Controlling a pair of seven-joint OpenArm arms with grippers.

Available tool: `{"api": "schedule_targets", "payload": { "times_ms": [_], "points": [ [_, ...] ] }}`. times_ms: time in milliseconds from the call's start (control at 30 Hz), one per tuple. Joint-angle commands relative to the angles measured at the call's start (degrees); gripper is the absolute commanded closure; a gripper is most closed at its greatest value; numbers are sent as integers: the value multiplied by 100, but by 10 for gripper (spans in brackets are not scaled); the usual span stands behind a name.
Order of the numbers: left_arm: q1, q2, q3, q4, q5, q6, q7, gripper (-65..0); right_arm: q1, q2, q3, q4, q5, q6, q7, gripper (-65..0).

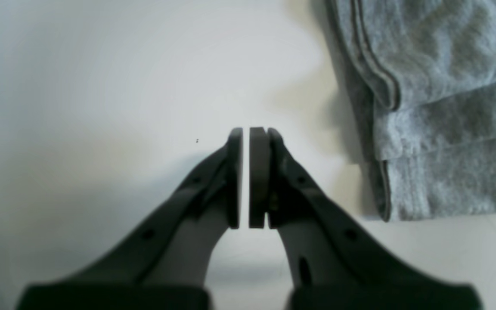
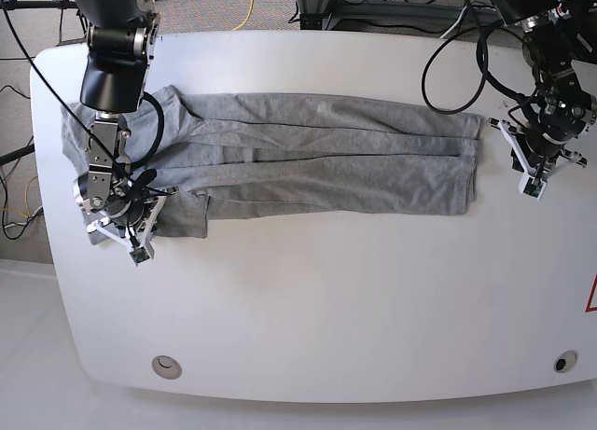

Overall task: Fold the T-shirt properly
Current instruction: 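Drag the shirt end with the right gripper toward the table edge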

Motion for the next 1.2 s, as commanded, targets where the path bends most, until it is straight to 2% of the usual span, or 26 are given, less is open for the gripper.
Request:
{"api": "schedule_targets", "payload": {
  "times_ms": [0, 300, 500, 700, 1000, 1167],
  "points": [
    [-70, -78, -10, 82, -49, 12, -55, -17, 218, 221, 19, 124, 42, -27, 72, 0],
    [-70, -78, -10, 73, -49, 12, -55, -17, 183, 397, 19, 221, 42, -27, 45, 0],
    [-70, -78, -10, 73, -49, 12, -55, -17, 60, 449, 27, 652, 42, -27, -456, 0],
    [-70, -78, -10, 73, -49, 12, -64, -17, -318, 449, 27, 1487, 42, -27, -719, 0],
    [-70, 71, -10, 73, -32, 12, -73, -17, -766, 441, 27, 2507, 42, -27, -1440, 0],
    [-70, 71, -10, 73, -32, 12, -73, -17, -1083, 441, 36, 2981, 42, -27, -1607, 0]
  ]
}}
